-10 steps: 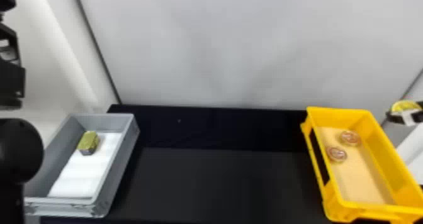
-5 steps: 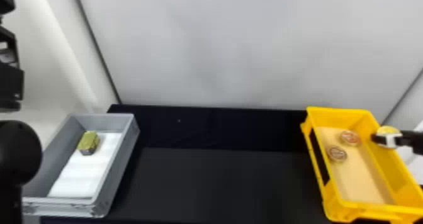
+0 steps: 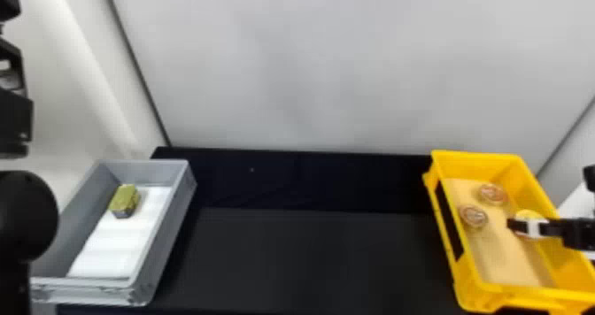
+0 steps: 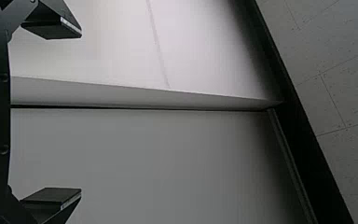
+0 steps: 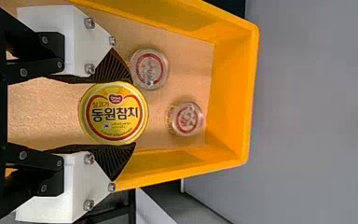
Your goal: Pick up the round yellow can and place it in the yellow rectangular box
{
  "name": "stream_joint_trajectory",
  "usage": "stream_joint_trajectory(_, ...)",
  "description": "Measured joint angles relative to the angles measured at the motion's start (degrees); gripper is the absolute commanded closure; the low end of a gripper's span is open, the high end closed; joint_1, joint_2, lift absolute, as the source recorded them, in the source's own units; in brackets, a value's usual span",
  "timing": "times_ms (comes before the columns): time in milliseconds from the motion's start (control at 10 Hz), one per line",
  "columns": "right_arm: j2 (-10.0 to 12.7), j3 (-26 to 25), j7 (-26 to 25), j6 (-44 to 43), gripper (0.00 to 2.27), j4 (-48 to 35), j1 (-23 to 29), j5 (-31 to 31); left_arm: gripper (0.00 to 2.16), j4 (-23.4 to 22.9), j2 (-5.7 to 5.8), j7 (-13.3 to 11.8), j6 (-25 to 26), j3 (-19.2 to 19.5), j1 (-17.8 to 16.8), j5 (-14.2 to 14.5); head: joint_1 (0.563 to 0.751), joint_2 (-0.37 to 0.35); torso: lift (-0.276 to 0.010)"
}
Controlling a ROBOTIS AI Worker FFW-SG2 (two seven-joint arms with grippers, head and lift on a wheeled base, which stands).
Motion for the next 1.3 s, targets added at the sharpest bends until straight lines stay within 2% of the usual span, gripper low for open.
stream_joint_trajectory(1100, -0.1, -0.1, -1.6, -0.5, 0.63, 6.5, 1.6, -4.0, 0.09, 0.0, -0.08, -0.1, 0.3, -0.3, -0.2, 0.0, 0.694, 0.054, -0.003)
stream_joint_trajectory(1300, -0.1, 0.1, -2.8, -0.6, 0.13, 6.1, 1.6, -4.1, 0.09, 0.0, -0.08, -0.1, 0.3, -0.3, -0.2, 0.0, 0.694, 0.054, -0.003)
